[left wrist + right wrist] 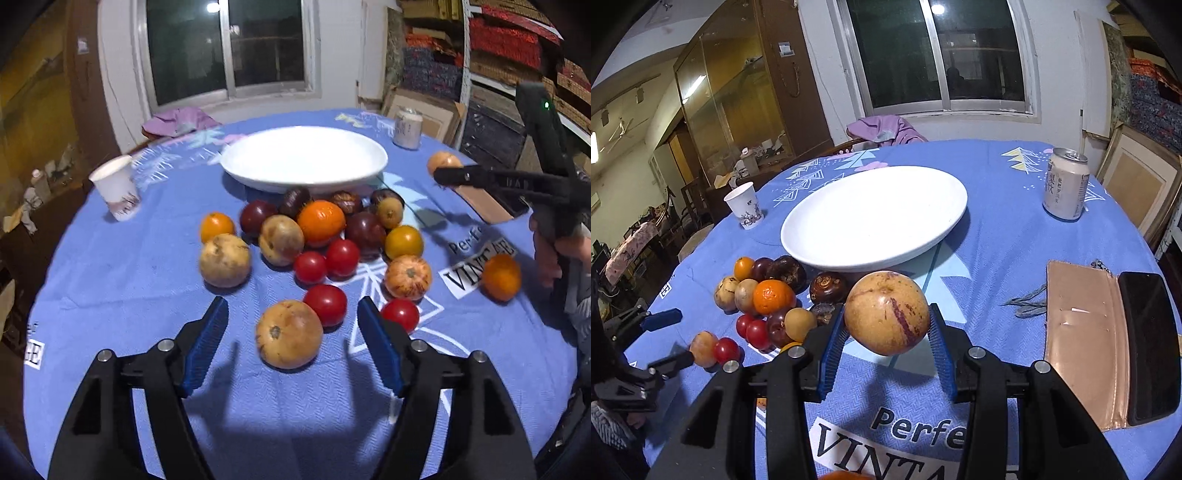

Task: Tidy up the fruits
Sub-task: 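Carry both held fruits onto the white plate and open both tools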

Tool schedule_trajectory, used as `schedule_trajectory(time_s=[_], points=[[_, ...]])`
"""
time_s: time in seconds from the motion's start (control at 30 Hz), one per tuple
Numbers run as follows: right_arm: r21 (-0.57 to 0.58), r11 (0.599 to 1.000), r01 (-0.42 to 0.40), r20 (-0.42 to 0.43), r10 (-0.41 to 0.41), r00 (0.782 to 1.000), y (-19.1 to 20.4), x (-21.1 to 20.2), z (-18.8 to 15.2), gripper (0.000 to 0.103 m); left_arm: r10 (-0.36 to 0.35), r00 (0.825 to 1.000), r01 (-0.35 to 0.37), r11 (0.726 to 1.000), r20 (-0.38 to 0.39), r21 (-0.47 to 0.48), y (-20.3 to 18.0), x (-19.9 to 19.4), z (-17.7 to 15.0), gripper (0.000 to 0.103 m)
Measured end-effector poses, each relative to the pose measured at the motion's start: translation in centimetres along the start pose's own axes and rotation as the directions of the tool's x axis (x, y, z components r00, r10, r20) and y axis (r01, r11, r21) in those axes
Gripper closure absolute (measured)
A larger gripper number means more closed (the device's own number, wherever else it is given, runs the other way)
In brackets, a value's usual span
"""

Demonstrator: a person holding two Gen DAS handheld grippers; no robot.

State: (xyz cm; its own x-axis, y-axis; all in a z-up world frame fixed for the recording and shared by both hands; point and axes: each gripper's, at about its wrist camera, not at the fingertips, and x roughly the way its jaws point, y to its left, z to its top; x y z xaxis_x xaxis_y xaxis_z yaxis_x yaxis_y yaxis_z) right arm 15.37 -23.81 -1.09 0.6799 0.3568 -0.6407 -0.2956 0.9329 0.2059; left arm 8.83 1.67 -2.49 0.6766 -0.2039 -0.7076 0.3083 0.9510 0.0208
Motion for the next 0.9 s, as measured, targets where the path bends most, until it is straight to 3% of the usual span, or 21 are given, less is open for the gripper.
schedule_trajectory(time_s=[0.07, 0.13, 0.23, 0.3, 0.37, 0.43, 0.5, 0.7, 0.8, 0.9], points=[[0.000, 1.000, -0.003, 0.003, 0.003, 1.000, 0.1, -0.1, 0.0, 0.058, -0.001, 0.999, 0.001, 1.000, -0.042, 0.001, 0.1, 1.2, -0.4, 0.067], [0.004, 1.000, -0.008, 0.007, 0.008, 1.000, 0.0, -0.3, 0.0, 0.058, -0.011, 0.999, 0.011, 1.000, -0.034, -0.018, 0.7, 1.1, -0.6, 0.070], [0.011, 1.000, -0.019, 0.004, 0.019, 1.000, -0.1, -0.2, 0.0, 0.058, -0.037, 0.999, 0.036, 0.999, -0.035, -0.028, 1.0, 1.0, -0.9, 0.068], [0.011, 1.000, -0.022, 0.005, 0.022, 1.000, -0.1, -0.3, 0.0, 0.058, -0.063, 0.996, 0.062, 0.998, -0.056, -0.010, 0.8, 1.2, -1.2, 0.046], [0.011, 1.000, -0.023, 0.009, 0.023, 1.000, -0.1, -0.4, 0.0, 0.058, -0.062, 0.995, 0.061, 0.998, -0.076, -0.016, 0.9, 1.6, -1.1, 0.043], [0.013, 1.000, -0.023, 0.012, 0.023, 1.000, -0.1, -0.4, 0.0, 0.058, -0.045, 0.996, 0.042, 0.998, -0.082, -0.041, 1.4, 1.7, -1.0, 0.050], [0.016, 1.000, -0.023, 0.014, 0.023, 1.000, -0.2, -0.5, 0.0, 0.058, -0.014, 0.997, 0.010, 0.999, -0.077, -0.051, 1.8, 1.6, -1.0, 0.070], [0.021, 0.999, -0.024, 0.020, 0.024, 1.000, -0.3, -0.7, 0.0, 0.058, -0.007, 0.998, 0.002, 0.996, -0.060, -0.088, 2.4, 0.7, -0.6, 0.071], [0.025, 0.999, -0.024, 0.030, 0.023, 0.999, -0.2, -1.0, 0.7, 0.058, 0.009, 1.000, -0.011, 0.996, -0.022, -0.086, 2.7, -0.5, 2.0, 0.071], [0.019, 0.999, -0.025, 0.079, 0.024, 0.997, 0.1, -2.9, 4.6, 0.058, 0.043, 0.994, -0.039, 0.998, 0.100, -0.045, 2.4, -3.2, 8.1, 0.072]])
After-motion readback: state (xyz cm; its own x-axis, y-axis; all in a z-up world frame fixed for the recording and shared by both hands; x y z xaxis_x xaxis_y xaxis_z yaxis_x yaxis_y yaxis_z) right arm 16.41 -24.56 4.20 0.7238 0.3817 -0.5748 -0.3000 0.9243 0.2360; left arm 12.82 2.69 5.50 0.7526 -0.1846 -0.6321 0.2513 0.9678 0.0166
